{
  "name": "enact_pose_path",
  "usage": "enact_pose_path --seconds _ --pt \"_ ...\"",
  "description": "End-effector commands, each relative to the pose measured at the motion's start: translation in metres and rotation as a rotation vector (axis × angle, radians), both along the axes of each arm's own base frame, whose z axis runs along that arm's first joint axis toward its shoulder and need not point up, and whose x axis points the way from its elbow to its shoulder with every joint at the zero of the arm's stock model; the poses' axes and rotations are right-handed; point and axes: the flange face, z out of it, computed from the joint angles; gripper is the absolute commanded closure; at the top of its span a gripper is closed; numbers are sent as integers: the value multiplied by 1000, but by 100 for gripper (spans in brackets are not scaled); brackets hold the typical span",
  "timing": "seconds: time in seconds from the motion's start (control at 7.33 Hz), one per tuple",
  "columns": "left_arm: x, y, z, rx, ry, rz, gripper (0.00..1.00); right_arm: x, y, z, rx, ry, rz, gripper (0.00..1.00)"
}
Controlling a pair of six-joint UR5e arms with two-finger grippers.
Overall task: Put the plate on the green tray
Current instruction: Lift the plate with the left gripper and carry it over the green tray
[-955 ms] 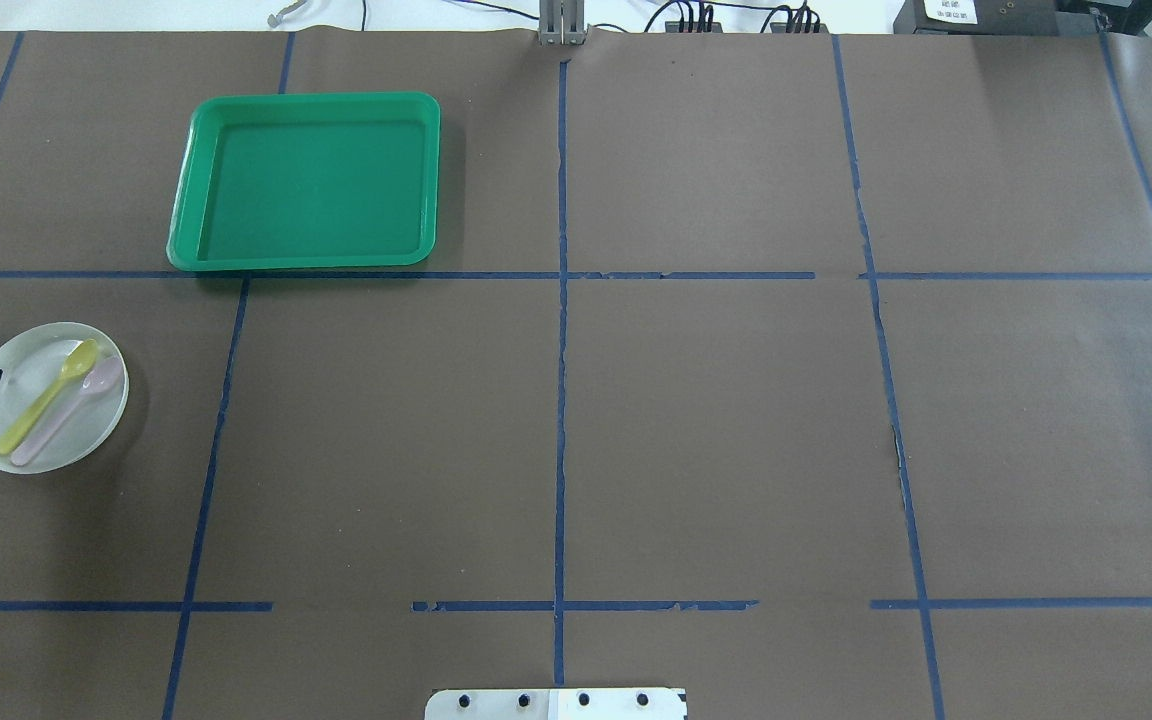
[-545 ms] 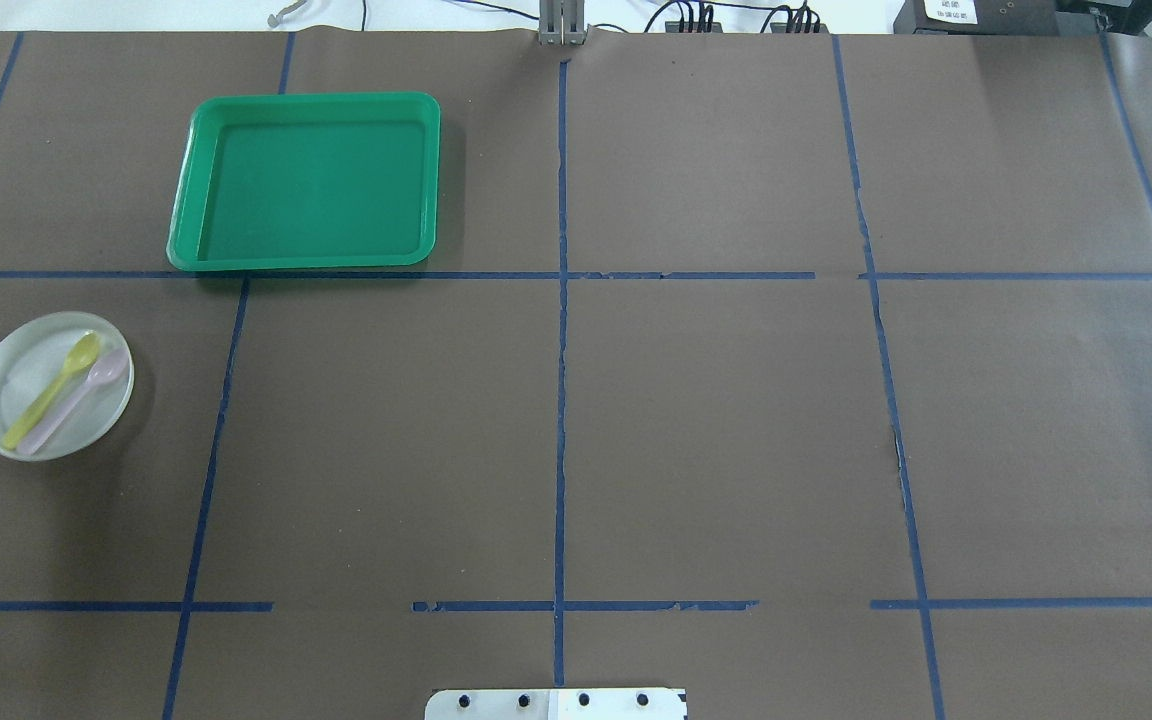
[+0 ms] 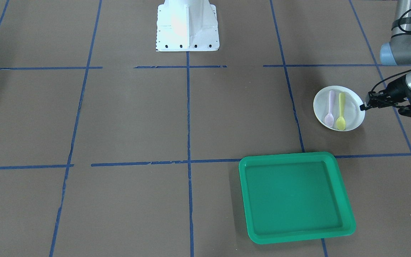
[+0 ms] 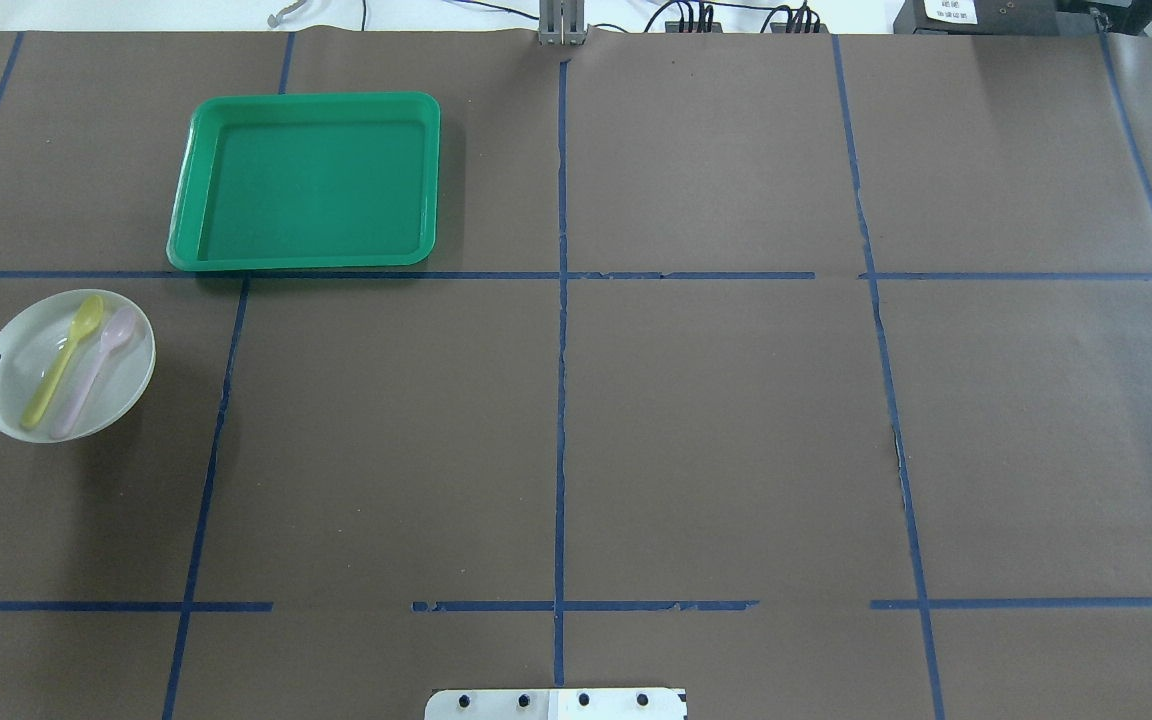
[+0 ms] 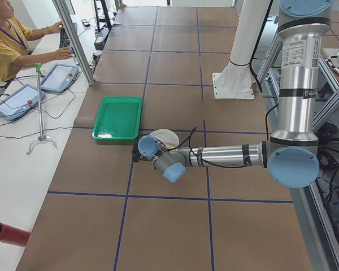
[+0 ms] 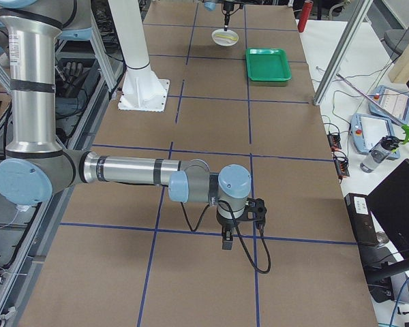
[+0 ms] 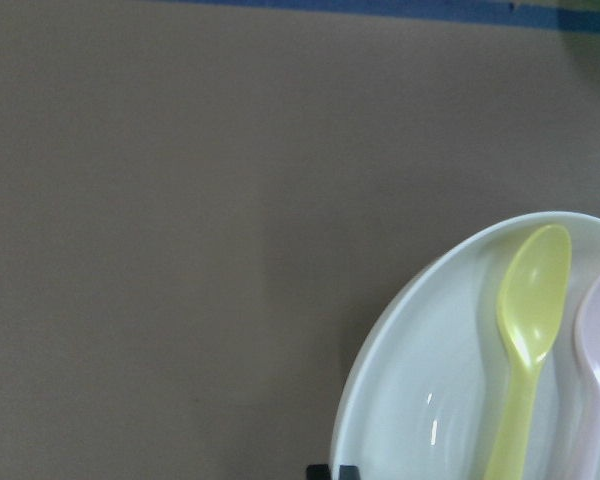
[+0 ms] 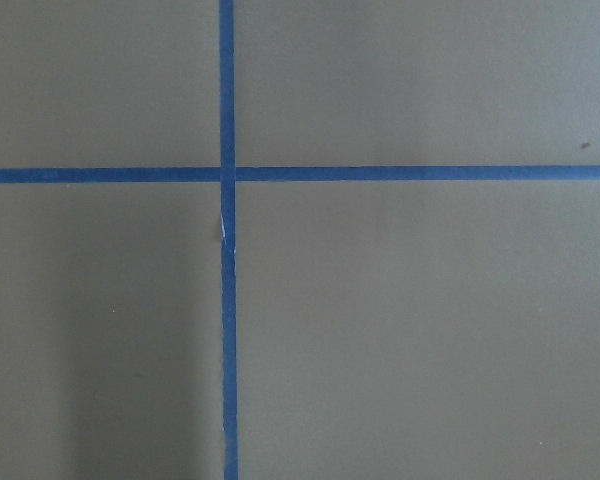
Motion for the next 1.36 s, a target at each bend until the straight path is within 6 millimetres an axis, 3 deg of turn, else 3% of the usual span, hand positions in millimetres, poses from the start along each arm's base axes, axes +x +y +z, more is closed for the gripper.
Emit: enact_pose_path --seconds 0.0,0.27,0.41,0.55,0.68,0.95,1.23 --pt "-4 -69 -67 -106 24 -74 100 0 0 0 -1 0 0 0" --pt "19 -130 -137 -158 12 -91 100 0 0 0 -2 0 0 0" --pt "35 -158 -148 -162 -12 -110 100 0 0 0 0 1 0 0" --pt "53 -180 -143 -151 -87 -165 100 0 0 0 0 1 0 0" --pt "64 -182 -147 -142 -95 -175 100 0 0 0 0 1 0 0" --pt "120 -193 -146 -135 -93 -258 100 0 0 0 0 0 0 0" --pt "166 -182 -144 -148 -78 -245 100 0 0 0 -2 0 0 0"
